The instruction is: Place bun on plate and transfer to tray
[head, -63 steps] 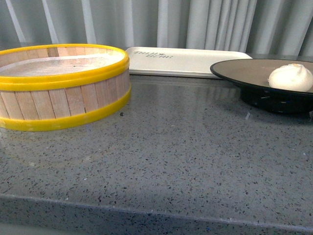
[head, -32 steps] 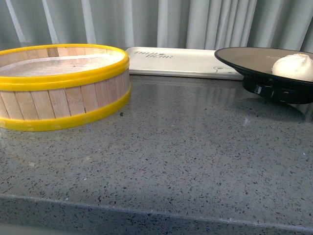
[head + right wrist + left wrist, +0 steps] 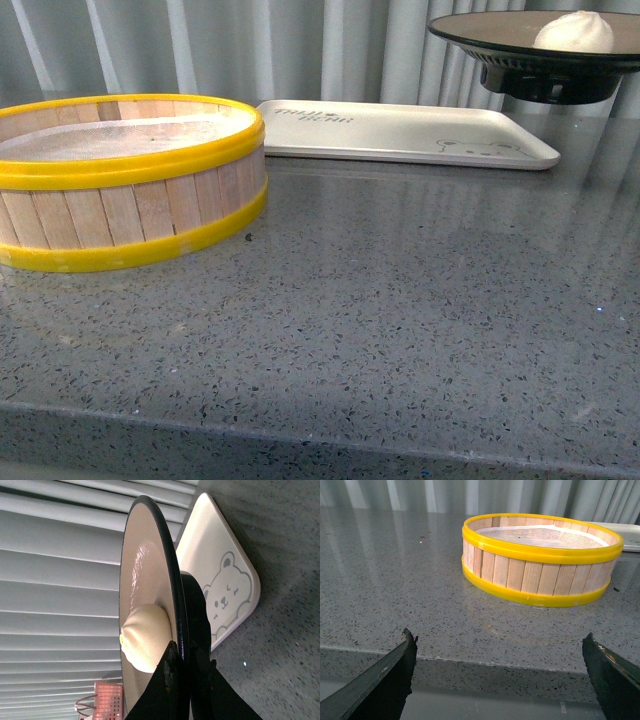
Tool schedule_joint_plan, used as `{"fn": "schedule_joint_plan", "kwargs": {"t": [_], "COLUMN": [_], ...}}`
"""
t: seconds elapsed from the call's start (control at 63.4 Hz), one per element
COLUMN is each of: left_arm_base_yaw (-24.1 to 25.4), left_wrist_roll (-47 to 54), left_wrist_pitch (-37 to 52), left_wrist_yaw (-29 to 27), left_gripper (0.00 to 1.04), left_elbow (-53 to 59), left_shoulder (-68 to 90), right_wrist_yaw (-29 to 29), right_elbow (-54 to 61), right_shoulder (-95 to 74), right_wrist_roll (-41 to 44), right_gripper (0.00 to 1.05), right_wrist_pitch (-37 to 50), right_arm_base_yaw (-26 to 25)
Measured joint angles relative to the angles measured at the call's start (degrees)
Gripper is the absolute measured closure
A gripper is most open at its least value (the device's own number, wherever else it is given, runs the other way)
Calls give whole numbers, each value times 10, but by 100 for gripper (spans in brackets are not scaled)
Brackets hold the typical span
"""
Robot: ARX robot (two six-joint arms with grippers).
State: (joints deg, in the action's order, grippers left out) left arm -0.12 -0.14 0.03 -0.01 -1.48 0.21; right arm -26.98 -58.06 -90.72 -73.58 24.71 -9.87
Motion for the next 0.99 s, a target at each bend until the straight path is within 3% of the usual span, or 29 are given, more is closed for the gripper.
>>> {"fn": "schedule_joint_plan", "kwargs": {"t": [0.284,0.662,0.994], "left_arm_base_yaw": [0,0,0], "left_wrist_roll": [0,0,0], "left_wrist_pitch": [0,0,0], "left_wrist_yaw": [0,0,0], "left_gripper": [7,7,7], "left_elbow": [0,0,0], "left_shoulder": [0,0,0], "right_wrist_yaw": [10,40,40], "right_elbow": [-142,-156,-215], "right_shoulder": [-131,-184,-249], "right_wrist_roll": [-28,-51,-51], "right_gripper": [102,102,102], "right_wrist_pitch": [-14,-12,-3], "right_arm_base_yaw": [35,60,49]}}
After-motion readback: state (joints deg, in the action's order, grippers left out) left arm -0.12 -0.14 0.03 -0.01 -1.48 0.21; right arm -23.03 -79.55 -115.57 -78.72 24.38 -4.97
